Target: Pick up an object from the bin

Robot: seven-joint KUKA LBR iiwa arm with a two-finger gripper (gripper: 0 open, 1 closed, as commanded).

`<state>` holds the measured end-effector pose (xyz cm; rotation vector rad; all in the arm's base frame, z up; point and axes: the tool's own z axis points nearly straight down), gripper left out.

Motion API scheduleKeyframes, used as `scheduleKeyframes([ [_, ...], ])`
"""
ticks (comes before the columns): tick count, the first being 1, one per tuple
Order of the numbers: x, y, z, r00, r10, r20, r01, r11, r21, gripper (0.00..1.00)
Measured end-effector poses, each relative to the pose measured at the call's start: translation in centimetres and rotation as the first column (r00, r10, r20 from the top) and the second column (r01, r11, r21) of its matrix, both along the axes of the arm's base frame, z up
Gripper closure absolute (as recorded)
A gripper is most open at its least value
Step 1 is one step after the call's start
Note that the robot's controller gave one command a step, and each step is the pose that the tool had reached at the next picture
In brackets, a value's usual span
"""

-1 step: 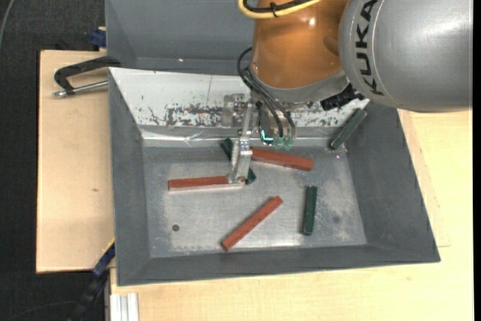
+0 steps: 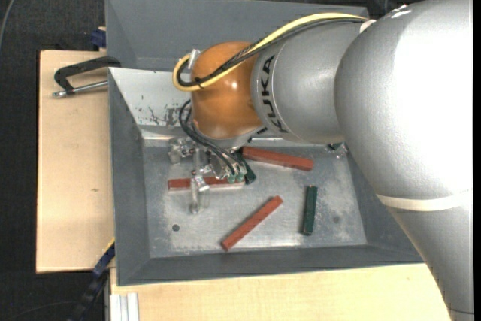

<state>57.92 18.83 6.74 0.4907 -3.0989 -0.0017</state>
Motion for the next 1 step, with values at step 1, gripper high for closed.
scheduleKeyframes([
  [1, 0.19, -0.04, 0.37, 1.000, -0.002, 0.005, 0.002, 1.000, 0.002, 1.00],
])
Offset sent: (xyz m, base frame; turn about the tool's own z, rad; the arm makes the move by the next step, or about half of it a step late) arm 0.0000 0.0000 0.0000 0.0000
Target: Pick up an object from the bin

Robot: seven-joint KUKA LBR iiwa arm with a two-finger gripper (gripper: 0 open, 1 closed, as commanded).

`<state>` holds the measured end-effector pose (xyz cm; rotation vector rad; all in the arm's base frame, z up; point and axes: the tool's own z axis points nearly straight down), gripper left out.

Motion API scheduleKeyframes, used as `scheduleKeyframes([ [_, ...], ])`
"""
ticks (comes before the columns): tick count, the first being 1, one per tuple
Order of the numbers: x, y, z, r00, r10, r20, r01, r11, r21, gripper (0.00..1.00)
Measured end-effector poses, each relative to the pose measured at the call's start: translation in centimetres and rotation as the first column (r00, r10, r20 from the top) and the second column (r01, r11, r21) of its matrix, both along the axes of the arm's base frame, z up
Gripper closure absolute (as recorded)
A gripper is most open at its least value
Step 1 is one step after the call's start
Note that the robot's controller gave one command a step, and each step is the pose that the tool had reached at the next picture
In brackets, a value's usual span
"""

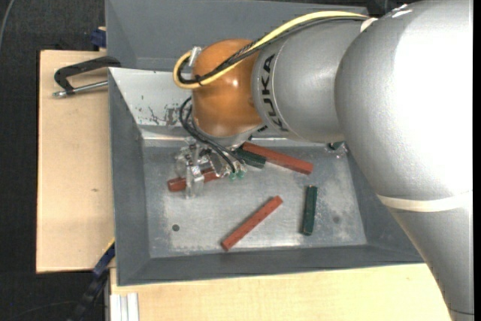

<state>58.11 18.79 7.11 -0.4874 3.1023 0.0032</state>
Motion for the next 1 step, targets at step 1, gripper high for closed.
scheduleKeyframes([
  [1, -5.10, -1.89, 20.68, 0.961, 0.275, 0.013, -0.275, 0.961, -0.001, 1.00],
])
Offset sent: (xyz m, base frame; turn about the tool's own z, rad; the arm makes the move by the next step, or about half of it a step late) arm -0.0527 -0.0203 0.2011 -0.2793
